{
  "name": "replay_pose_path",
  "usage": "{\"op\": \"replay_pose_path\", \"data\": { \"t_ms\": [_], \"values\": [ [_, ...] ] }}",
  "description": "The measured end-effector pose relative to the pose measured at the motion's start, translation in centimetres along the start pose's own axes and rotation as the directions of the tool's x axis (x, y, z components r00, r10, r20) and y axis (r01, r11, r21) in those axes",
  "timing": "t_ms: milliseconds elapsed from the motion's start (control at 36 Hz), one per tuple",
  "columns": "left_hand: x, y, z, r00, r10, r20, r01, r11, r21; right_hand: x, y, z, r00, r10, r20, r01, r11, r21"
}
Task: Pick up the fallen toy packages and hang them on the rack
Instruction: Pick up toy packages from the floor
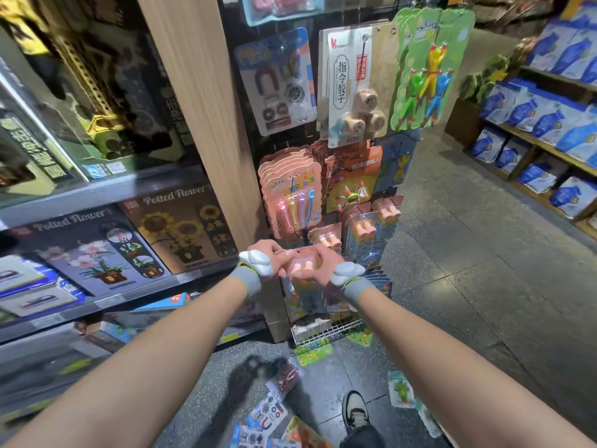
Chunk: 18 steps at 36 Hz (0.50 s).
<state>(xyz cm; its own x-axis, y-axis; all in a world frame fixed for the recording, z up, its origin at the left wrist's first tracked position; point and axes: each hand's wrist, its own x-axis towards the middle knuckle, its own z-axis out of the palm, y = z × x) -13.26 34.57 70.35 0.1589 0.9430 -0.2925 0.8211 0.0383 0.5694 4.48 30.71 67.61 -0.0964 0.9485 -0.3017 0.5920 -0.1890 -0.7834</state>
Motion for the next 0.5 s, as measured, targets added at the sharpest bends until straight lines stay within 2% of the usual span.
{"op": "replay_pose_path", "data": {
  "t_ms": [194, 278, 333, 361, 500],
  "values": [
    [0.6, -1.6, -0.3, 0.998, -0.068, -0.018, 0.068, 0.998, 0.014, 1.3, 0.6, 0.2, 0.999, 0.037, 0.021, -0.037, 0.999, 0.025],
    [0.9, -1.5, 0.8, 0.993, -0.116, 0.019, 0.117, 0.974, -0.193, 2.3, 1.4, 0.4, 0.998, 0.062, 0.023, -0.063, 0.996, 0.061],
    [0.9, -1.0, 1.4, 0.981, -0.179, 0.078, 0.195, 0.903, -0.383, 2.9, 2.1, 0.5, 0.998, 0.07, 0.004, -0.07, 0.992, 0.109],
    [1.3, -0.9, 1.7, 0.978, -0.192, 0.081, 0.208, 0.881, -0.425, 3.1, 2.2, 0.4, 0.998, 0.065, -0.009, -0.063, 0.988, 0.139],
    [1.9, 0.3, 2.4, 0.989, -0.144, 0.025, 0.141, 0.893, -0.427, 3.2, 2.7, -0.4, 0.991, 0.093, -0.092, -0.078, 0.985, 0.154]
  ]
}}
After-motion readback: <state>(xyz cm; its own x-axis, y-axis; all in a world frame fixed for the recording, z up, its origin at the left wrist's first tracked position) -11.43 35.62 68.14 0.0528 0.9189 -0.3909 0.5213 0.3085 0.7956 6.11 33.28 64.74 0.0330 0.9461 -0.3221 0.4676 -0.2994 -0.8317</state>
